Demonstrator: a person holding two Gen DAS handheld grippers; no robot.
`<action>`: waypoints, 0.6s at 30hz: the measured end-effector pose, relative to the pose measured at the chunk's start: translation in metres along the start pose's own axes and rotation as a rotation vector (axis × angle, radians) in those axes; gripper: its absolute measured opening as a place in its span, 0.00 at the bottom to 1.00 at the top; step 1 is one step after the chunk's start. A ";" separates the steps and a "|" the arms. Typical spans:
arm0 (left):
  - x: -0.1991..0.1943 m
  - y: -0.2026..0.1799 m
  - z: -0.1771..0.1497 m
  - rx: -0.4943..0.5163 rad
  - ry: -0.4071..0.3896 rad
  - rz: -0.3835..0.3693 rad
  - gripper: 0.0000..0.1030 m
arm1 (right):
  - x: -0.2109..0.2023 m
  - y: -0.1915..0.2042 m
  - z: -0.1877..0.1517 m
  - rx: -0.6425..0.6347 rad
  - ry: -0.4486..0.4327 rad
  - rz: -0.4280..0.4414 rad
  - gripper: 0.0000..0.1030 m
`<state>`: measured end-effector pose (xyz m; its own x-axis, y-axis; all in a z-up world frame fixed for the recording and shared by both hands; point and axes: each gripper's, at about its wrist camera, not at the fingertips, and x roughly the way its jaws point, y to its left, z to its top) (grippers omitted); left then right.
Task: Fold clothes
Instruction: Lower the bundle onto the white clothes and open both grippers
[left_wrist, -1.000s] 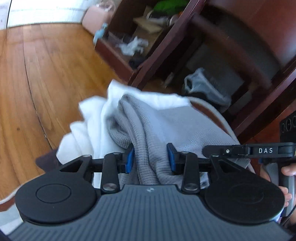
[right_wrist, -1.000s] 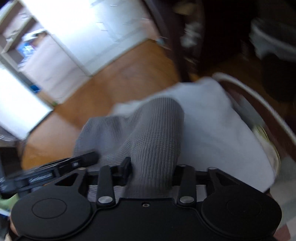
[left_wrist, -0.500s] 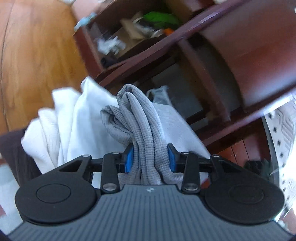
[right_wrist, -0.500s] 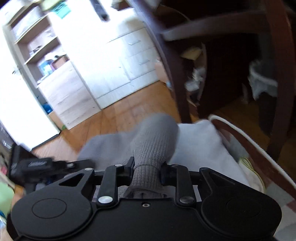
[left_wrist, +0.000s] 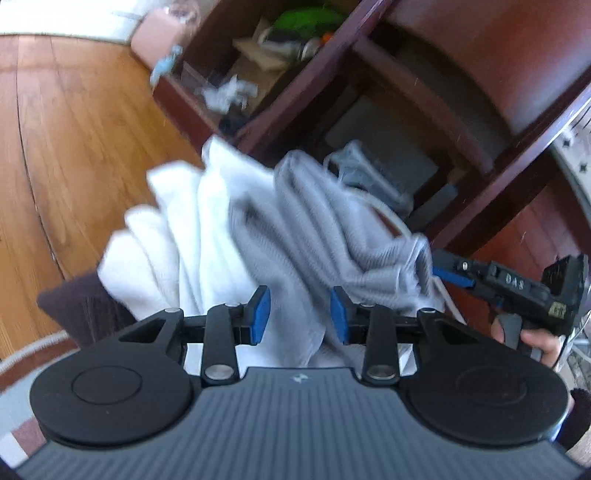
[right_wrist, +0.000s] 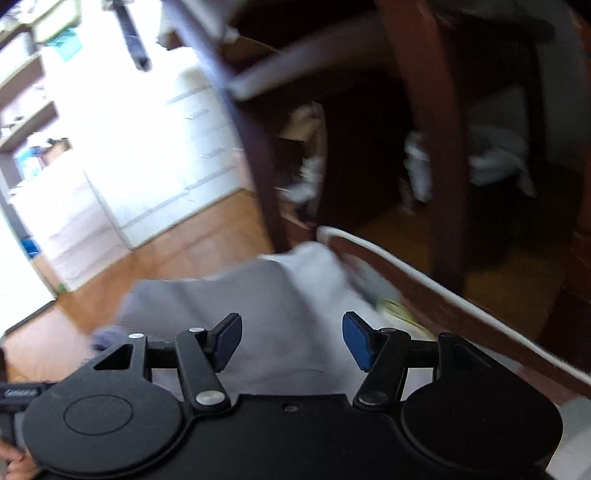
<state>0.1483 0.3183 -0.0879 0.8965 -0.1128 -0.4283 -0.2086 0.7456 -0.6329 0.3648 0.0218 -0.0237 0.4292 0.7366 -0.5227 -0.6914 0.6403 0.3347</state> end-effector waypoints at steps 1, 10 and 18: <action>-0.005 -0.001 0.005 -0.001 -0.028 -0.005 0.34 | -0.002 0.003 0.001 -0.012 -0.001 0.022 0.63; -0.008 -0.024 0.057 0.085 -0.096 -0.014 0.38 | 0.056 0.059 -0.006 -0.148 0.157 0.226 0.49; 0.035 -0.039 0.038 0.261 -0.024 0.089 0.40 | 0.030 0.108 -0.052 -0.398 0.135 0.282 0.55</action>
<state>0.2027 0.3102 -0.0532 0.8887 -0.0256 -0.4577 -0.1822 0.8964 -0.4040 0.2730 0.1021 -0.0439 0.1326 0.8175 -0.5605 -0.9488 0.2683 0.1669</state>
